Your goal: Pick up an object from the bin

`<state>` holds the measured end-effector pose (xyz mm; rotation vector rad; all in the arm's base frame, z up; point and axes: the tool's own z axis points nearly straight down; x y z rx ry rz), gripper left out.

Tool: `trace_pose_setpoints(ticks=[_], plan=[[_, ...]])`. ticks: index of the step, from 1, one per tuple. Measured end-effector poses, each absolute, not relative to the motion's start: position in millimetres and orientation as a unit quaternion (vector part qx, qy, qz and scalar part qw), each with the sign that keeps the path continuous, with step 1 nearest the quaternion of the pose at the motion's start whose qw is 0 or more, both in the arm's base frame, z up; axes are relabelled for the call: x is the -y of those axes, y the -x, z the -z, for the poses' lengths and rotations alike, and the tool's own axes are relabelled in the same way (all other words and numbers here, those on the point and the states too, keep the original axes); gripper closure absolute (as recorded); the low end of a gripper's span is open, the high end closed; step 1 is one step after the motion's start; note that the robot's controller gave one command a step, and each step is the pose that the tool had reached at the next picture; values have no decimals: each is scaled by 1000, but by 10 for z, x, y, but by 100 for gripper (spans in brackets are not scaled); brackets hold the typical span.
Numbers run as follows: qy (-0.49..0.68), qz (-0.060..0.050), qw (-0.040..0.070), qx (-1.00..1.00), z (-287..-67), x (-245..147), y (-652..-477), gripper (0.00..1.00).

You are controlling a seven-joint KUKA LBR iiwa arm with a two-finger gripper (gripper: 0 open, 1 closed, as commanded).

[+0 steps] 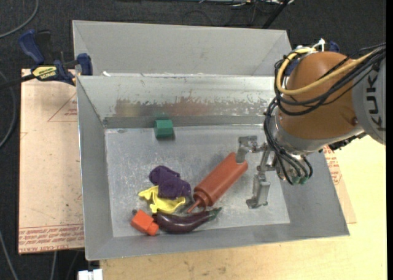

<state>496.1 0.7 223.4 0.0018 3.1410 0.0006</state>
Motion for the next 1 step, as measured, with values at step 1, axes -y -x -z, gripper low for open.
trace_pose_setpoints(ticks=[1], plan=[[11, 0, 4, -1000, -1826, 32, -5163, 0]])
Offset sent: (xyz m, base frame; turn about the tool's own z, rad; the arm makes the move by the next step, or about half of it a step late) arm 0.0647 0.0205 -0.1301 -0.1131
